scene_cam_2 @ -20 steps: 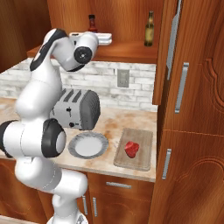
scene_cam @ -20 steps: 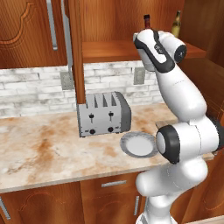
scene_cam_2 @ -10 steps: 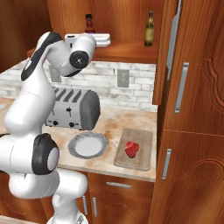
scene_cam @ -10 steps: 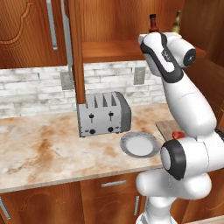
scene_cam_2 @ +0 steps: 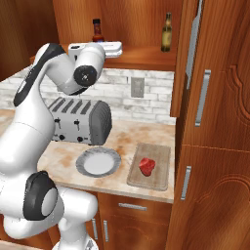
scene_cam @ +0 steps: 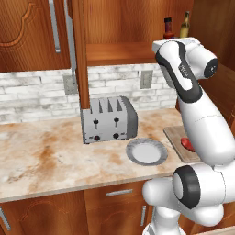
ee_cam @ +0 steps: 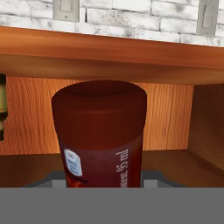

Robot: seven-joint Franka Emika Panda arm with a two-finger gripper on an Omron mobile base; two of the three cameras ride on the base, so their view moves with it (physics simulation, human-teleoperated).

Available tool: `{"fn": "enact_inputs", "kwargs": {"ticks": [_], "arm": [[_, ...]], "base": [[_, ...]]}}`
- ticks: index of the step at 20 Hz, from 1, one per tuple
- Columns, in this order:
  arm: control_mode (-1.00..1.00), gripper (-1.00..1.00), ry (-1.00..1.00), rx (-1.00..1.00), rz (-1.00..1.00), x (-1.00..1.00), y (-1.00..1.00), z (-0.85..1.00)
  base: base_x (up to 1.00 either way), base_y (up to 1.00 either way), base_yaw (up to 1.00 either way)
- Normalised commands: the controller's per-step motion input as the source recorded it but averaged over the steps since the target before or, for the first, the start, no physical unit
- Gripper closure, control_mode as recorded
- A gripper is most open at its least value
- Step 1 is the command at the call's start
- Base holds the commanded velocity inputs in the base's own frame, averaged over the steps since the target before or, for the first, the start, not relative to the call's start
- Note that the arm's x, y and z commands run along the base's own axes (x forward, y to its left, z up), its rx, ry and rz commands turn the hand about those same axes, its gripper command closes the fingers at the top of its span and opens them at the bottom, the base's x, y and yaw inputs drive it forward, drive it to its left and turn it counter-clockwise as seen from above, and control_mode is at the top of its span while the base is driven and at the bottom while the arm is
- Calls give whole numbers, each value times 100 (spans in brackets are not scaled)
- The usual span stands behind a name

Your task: Pick the steak from the plate and place it on the cutting board. Then pick the condiment bottle from the cabinet and place it next to the cutting board.

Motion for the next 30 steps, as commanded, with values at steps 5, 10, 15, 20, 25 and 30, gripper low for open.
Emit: {"fn": "enact_inputs", "kwargs": {"ticks": [5,10,15,20,25,30], "arm": [[-100,100,7,-2,0,-49,-2,1],[-100,100,2,-1,0,-44,0,0],[-100,100,0,0,0,-45,0,0],[-100,100,0,0,0,-44,0,0],[-100,100,0,0,0,-37,0,-7],[-100,100,0,0,0,-33,0,-26]], "base": [[0,0,0],[0,0,0],[0,0,0],[0,0,0],[0,0,0],[0,0,0]]}}
